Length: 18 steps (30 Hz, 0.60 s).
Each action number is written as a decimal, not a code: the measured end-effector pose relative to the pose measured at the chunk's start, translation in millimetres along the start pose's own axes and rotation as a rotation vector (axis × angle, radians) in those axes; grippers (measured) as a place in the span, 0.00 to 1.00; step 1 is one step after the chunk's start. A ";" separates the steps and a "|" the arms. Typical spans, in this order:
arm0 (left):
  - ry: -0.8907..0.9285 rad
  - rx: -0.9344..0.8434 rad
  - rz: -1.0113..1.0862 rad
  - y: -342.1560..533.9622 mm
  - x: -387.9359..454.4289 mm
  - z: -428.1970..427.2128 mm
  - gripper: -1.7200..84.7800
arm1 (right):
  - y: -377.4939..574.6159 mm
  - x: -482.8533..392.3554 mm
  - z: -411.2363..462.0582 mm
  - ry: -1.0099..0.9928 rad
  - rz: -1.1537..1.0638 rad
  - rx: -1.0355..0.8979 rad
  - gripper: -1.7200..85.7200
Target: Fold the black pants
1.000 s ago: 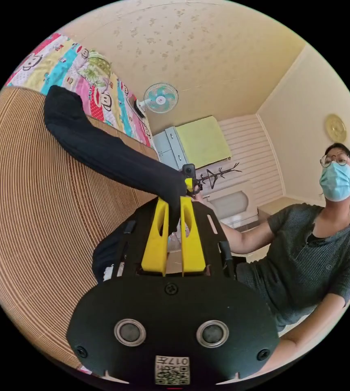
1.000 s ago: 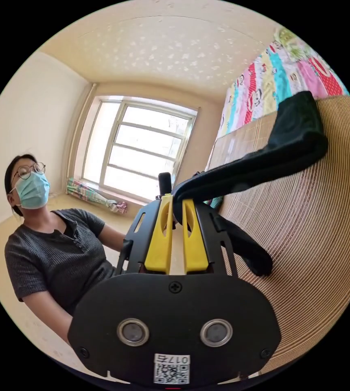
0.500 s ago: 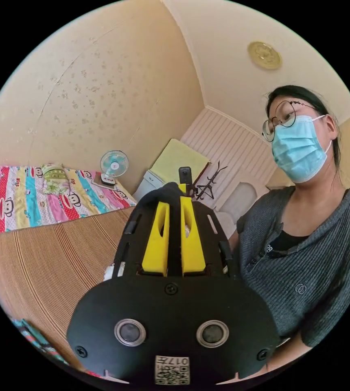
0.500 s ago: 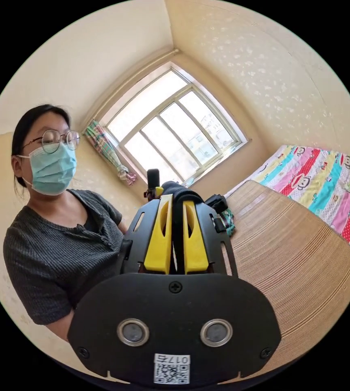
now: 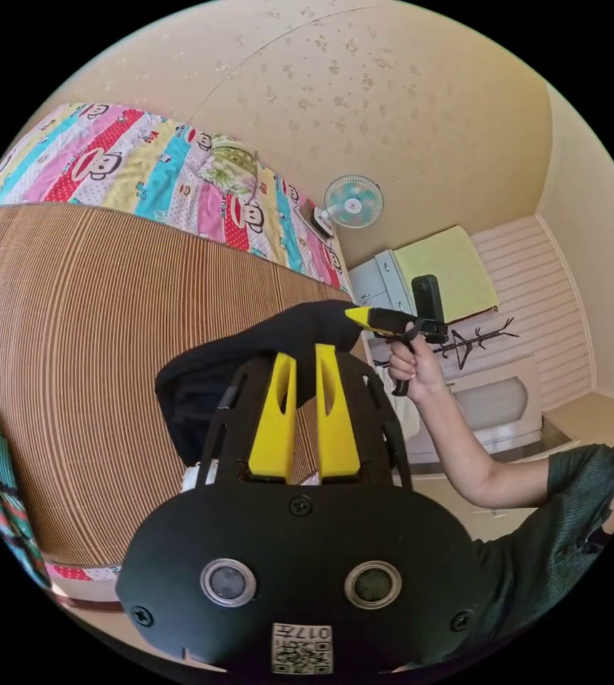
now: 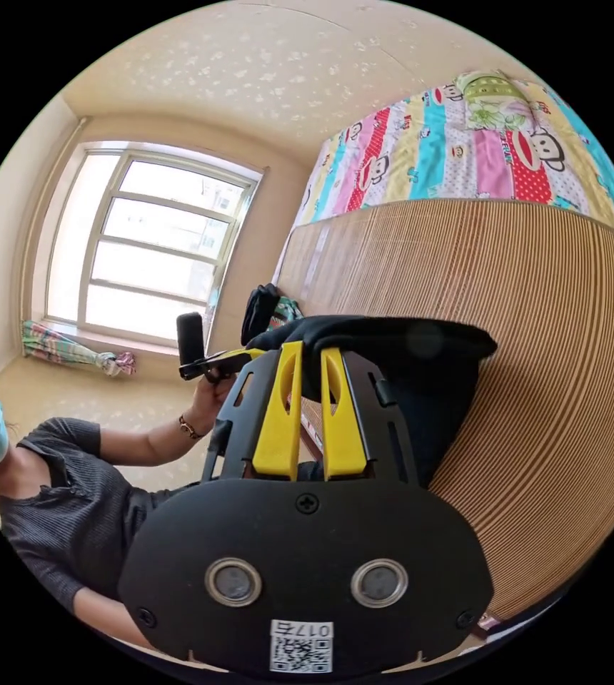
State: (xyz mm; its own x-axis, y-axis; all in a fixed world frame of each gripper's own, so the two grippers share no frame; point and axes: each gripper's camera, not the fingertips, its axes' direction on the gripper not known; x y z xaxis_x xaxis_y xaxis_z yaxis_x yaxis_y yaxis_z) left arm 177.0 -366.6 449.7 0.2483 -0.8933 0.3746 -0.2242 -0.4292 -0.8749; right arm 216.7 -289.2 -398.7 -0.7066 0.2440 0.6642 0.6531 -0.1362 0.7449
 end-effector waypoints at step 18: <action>-0.012 -0.141 -0.511 62.8 -231.8 107.7 0.23 | 121.8 151.4 56.1 0.033 0.491 -0.031 0.24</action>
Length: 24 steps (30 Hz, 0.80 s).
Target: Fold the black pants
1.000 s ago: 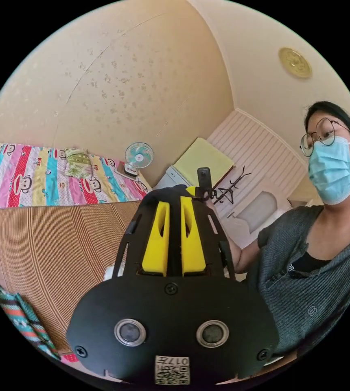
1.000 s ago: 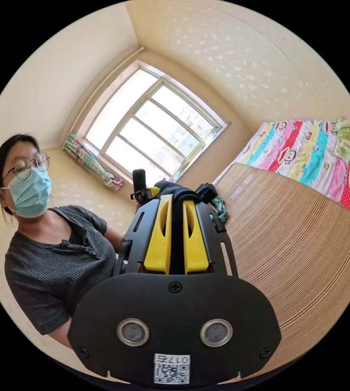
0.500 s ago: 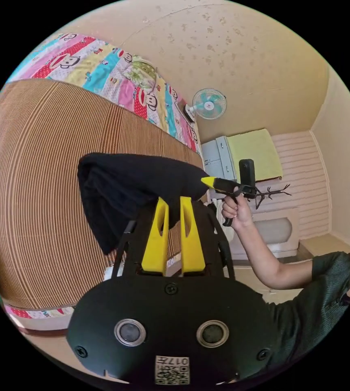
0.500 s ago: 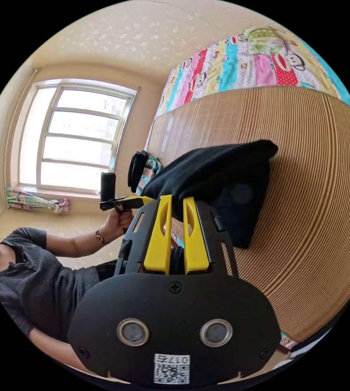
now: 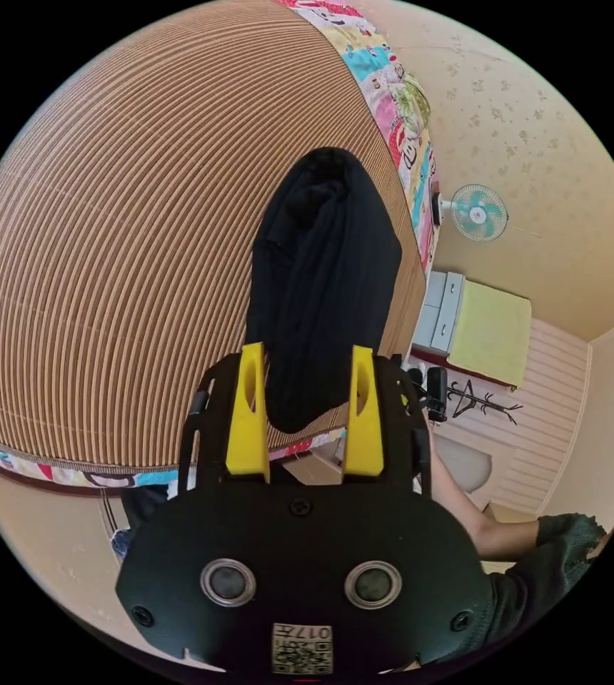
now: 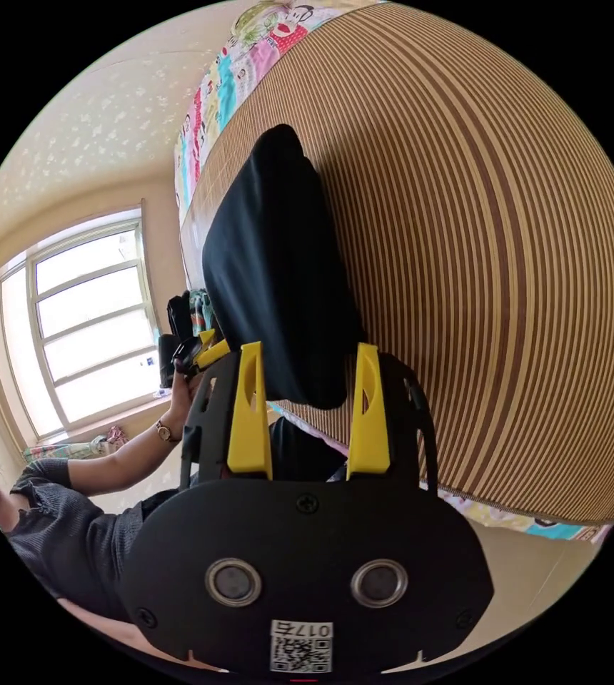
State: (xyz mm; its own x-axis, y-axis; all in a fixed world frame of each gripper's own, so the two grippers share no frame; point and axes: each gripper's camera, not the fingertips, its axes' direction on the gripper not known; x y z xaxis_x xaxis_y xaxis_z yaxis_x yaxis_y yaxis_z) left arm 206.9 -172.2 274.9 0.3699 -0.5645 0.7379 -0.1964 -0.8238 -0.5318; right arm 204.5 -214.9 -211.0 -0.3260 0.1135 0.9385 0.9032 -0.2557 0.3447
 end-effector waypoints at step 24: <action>0.124 -0.600 0.105 -16.9 40.6 84.6 0.15 | 183.4 21.1 -75.9 -0.286 0.114 0.101 0.12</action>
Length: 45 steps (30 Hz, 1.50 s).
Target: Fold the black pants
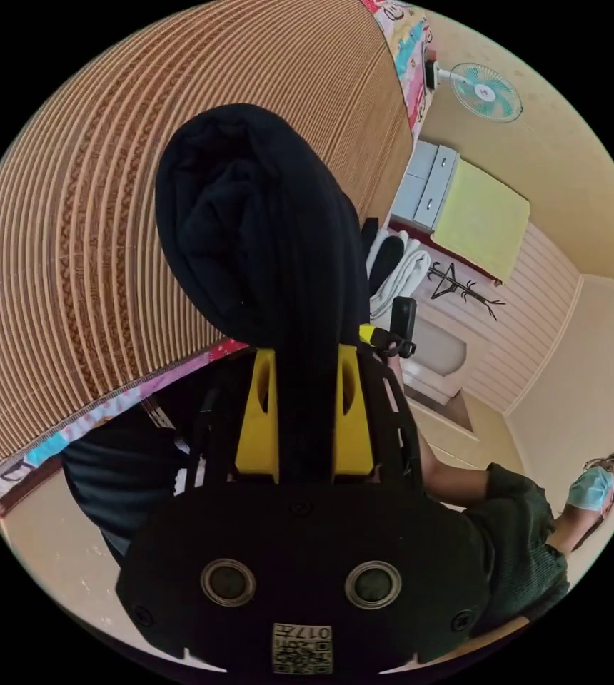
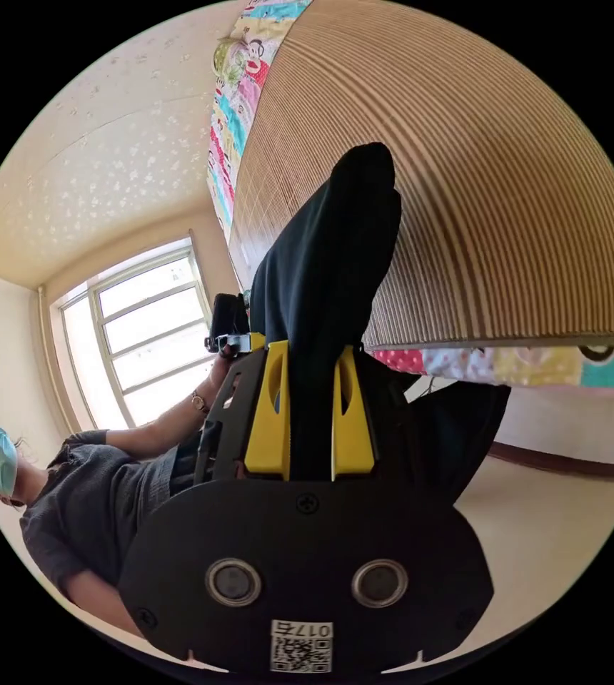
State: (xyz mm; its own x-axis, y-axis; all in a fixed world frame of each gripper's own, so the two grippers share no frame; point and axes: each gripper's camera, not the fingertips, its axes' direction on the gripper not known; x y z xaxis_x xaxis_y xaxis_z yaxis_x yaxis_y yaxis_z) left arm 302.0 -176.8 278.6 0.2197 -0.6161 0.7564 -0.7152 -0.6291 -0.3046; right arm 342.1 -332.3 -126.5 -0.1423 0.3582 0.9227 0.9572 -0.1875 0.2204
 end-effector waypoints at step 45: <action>-0.207 0.583 -0.645 316.1 -5.6 -163.0 0.08 | 50.6 53.6 -55.2 -0.094 -0.050 0.757 0.03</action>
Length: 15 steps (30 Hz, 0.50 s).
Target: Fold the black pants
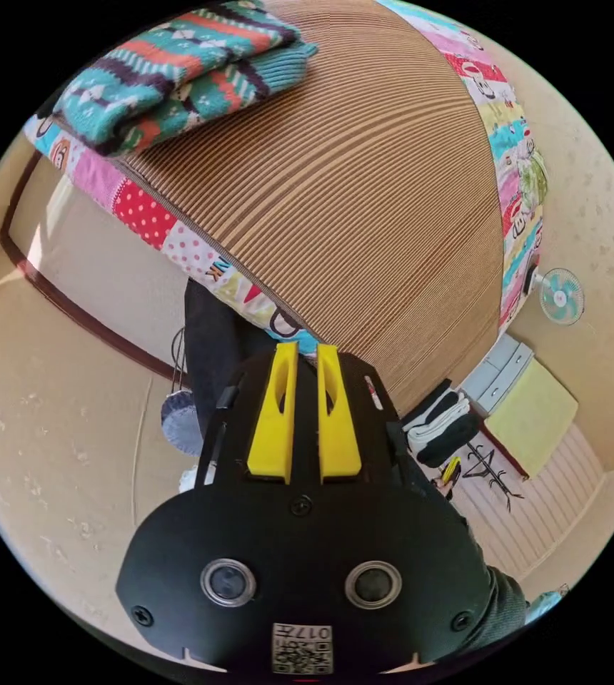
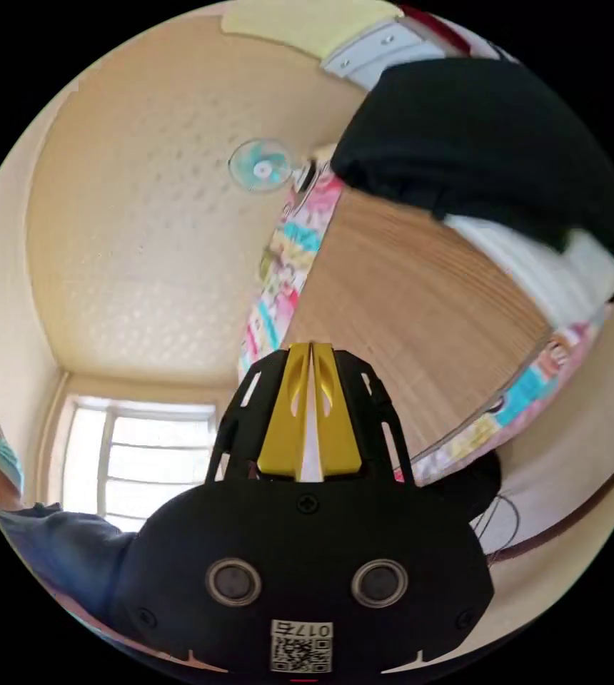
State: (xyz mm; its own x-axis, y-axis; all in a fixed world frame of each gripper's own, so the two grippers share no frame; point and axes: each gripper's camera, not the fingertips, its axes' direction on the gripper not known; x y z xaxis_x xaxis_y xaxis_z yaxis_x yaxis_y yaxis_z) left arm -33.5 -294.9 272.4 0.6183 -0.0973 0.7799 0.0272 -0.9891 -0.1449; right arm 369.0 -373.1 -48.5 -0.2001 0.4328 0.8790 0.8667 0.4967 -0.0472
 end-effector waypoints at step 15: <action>0.024 0.153 0.221 56.2 -73.2 -94.5 0.07 | 160.2 -186.8 418.7 -0.160 -0.481 -1.188 0.03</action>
State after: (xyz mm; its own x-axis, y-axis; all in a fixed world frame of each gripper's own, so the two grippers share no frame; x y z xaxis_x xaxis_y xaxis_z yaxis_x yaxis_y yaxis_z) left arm -151.4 -353.8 264.7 0.6039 -0.3135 0.7328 0.0133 -0.9153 -0.4026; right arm 353.8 -59.3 -418.9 -0.5842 0.5241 0.6197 0.5490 -0.3071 0.7774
